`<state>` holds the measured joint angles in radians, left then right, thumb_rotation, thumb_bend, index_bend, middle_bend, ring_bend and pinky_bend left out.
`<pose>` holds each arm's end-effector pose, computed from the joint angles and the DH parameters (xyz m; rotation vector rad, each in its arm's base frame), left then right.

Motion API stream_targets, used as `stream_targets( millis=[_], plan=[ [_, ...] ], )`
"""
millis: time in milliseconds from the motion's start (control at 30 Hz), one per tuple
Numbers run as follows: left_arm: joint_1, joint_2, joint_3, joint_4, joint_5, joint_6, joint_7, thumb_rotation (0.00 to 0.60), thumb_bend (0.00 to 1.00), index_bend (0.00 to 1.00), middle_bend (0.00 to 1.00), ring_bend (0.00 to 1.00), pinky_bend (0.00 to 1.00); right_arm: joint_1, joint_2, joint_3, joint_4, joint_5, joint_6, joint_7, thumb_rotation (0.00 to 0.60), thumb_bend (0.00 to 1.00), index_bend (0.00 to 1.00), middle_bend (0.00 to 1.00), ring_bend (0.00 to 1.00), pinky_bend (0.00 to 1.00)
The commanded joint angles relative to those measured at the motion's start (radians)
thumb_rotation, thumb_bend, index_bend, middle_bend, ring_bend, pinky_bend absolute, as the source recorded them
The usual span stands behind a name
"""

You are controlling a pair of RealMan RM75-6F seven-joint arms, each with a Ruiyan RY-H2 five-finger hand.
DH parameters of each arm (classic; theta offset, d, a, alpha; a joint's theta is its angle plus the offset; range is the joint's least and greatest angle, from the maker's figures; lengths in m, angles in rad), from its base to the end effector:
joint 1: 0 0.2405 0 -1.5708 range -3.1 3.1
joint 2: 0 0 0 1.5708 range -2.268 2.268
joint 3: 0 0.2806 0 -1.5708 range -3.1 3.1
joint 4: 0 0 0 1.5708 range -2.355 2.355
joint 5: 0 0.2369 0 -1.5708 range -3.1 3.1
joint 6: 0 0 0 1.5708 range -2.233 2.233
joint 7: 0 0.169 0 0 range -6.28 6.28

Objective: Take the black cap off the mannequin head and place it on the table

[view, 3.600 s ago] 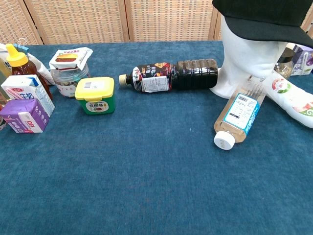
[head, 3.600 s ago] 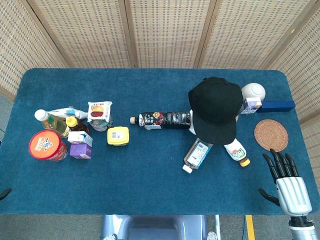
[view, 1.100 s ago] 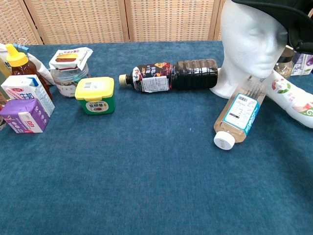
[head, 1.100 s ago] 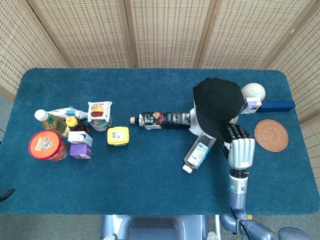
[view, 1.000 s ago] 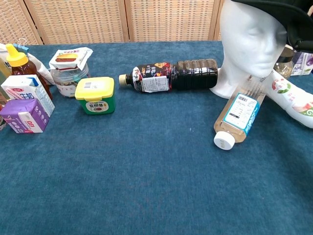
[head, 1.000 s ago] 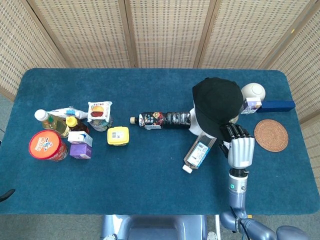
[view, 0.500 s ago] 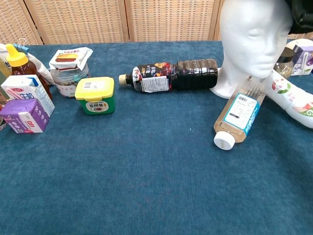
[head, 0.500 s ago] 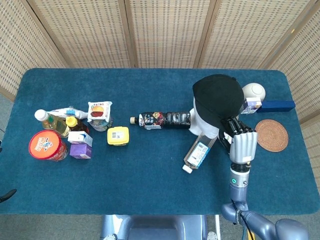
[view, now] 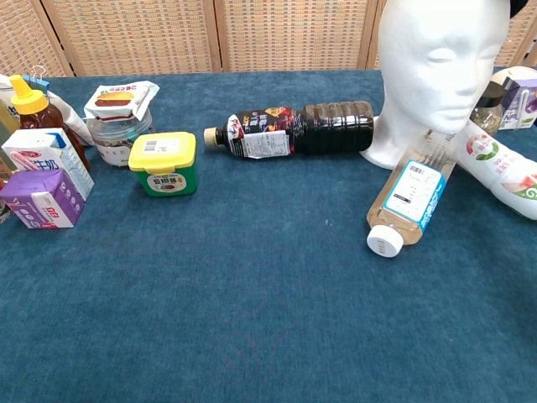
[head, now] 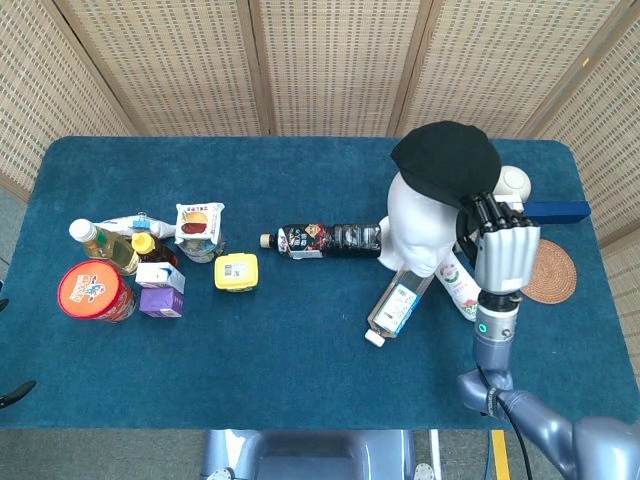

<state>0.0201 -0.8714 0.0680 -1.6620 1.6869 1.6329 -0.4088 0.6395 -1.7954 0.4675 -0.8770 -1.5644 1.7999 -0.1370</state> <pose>-0.3380 0.1452 0.2158 -1.3912 -1.0737 -1.0892 -0.1799 -0.4022 0.0896 0.9933 -0.1418 1.4527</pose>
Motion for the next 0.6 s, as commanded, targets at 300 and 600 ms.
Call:
stream_targets(
  millis=[300, 600],
  plan=[
    [-0.003, 0.003, 0.002, -0.012, -0.001, -0.007, 0.012, 0.600, 0.08, 0.00, 0.00, 0.00, 0.00, 0.067, 0.125, 0.010, -0.054, -0.015, -0.029, -0.091, 0.600, 0.68, 0.70, 0.77, 0.75, 0.96],
    [-0.006, 0.004, 0.003, -0.012, -0.001, -0.012, 0.010, 0.600, 0.08, 0.00, 0.00, 0.00, 0.00, 0.159, 0.184, -0.015, -0.229, -0.112, -0.052, -0.276, 0.600, 0.67, 0.70, 0.77, 0.76, 0.96]
  ],
)
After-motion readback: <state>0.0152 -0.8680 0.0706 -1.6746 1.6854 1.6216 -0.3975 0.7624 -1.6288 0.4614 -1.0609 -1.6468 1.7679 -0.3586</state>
